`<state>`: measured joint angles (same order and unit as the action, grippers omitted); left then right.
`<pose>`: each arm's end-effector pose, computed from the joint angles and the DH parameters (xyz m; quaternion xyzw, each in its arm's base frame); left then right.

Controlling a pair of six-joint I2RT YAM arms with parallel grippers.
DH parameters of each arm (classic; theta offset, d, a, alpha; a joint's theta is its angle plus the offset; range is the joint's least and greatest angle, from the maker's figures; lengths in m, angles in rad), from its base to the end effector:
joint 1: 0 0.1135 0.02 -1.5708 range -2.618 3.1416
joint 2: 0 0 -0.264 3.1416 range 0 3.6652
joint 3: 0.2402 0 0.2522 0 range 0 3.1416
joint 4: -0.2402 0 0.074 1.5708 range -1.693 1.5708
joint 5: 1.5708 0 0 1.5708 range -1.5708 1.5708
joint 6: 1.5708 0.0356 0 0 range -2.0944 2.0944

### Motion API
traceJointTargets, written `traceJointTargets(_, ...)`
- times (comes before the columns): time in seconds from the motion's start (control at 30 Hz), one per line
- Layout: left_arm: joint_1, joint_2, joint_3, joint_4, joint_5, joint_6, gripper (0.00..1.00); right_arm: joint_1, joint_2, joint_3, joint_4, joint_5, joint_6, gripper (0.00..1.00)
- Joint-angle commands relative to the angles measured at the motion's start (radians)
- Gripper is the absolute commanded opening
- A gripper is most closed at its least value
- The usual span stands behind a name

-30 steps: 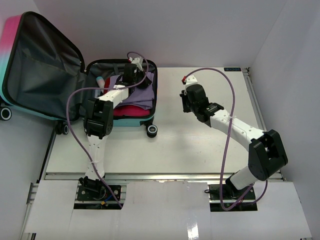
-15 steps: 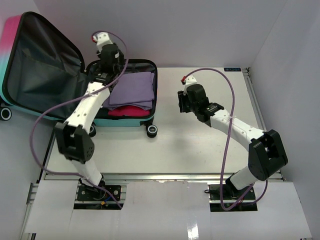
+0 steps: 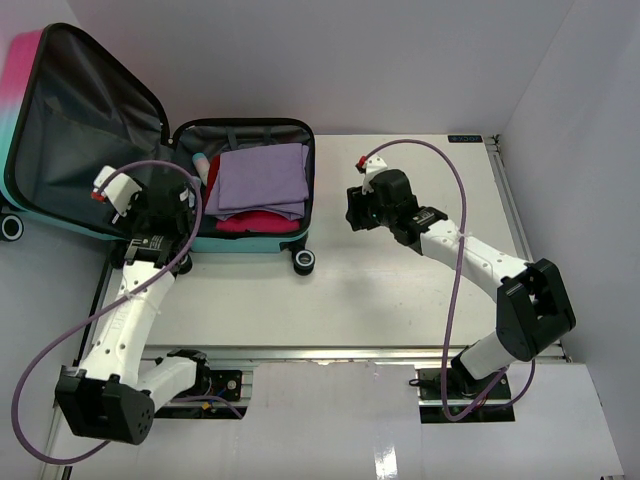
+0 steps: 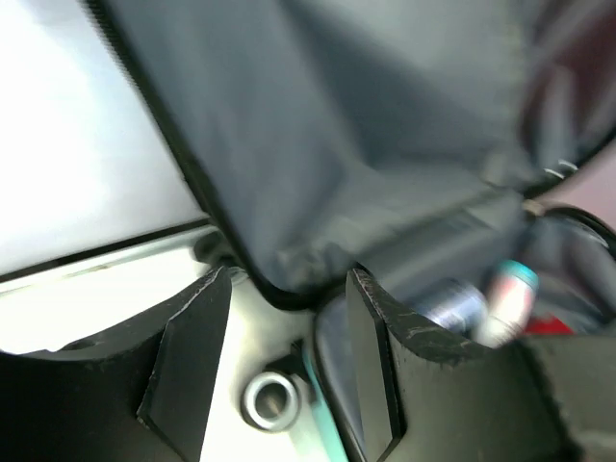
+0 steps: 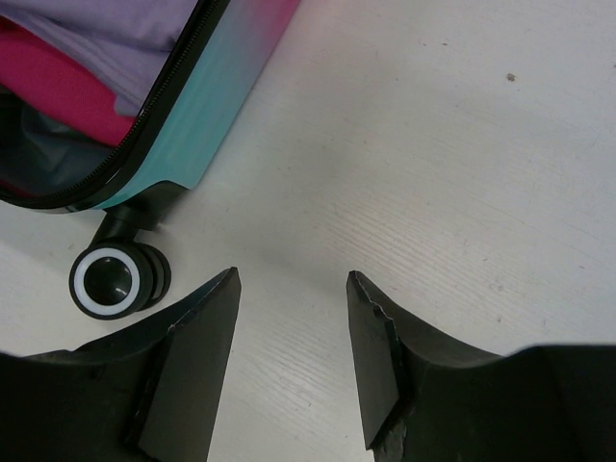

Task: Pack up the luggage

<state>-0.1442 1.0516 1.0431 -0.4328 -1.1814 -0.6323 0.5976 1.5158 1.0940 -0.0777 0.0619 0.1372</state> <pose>0.2161 0.0019 0.3632 -0.4588 0.6088 0.2672 0.5895 0.2903 0.1949 0.2791 -0.1807 0.8405 0.1584 0.4857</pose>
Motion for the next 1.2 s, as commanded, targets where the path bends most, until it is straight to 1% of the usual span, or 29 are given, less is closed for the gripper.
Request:
traceJointTargets(0.0,0.176,0.027,0.066,-0.067,0.01,-0.069,0.62,-0.001,-0.025,0.056,0.006,-0.03,-0.029,0.56)
traceJointTargets(0.07,0.251,0.052,0.116,-0.072,0.059,-0.053,0.62,-0.001,-0.017,0.072,0.007,-0.043,-0.03,0.58)
traceJointTargets(0.13,0.332,0.063,0.137,-0.037,0.114,-0.003,0.62,-0.003,0.003,0.103,0.009,-0.068,-0.024,0.58)
traceJointTargets(0.23,0.362,0.071,0.124,0.088,0.146,0.086,0.62,-0.004,0.047,0.152,0.006,-0.13,-0.01,0.59)
traceJointTargets(0.33,0.368,0.095,0.112,0.194,0.194,0.153,0.64,-0.004,0.076,0.179,-0.015,-0.13,-0.017,0.59)
traceJointTargets(0.43,0.37,0.133,0.11,0.229,0.183,0.183,0.68,-0.006,0.072,0.155,-0.016,-0.099,-0.042,0.6)
traceJointTargets(0.53,0.383,0.164,0.114,0.202,0.174,0.159,0.69,-0.015,0.066,0.135,-0.007,-0.092,-0.046,0.6)
traceJointTargets(0.7,0.392,0.126,0.071,0.237,0.127,0.16,0.71,-0.017,0.073,0.14,-0.008,-0.101,-0.052,0.6)
traceJointTargets(0.77,0.394,0.09,0.068,0.193,0.132,0.114,0.73,-0.016,0.079,0.142,-0.005,-0.106,-0.053,0.6)
traceJointTargets(0.8,0.394,0.069,0.065,0.159,0.136,0.074,0.73,-0.016,0.084,0.144,-0.005,-0.108,-0.054,0.6)
traceJointTargets(0.87,0.394,0.03,0.051,0.14,0.147,0.018,0.72,-0.018,0.102,0.165,-0.011,-0.122,-0.056,0.6)
traceJointTargets(1.0,0.394,0.003,0.06,0.119,0.139,0.036,0.72,-0.016,0.104,0.162,-0.021,-0.113,-0.061,0.6)
traceJointTargets(1.17,0.394,-0.006,0.071,0.089,0.156,0.043,0.72,-0.018,0.085,0.123,0.011,-0.155,-0.05,0.61)
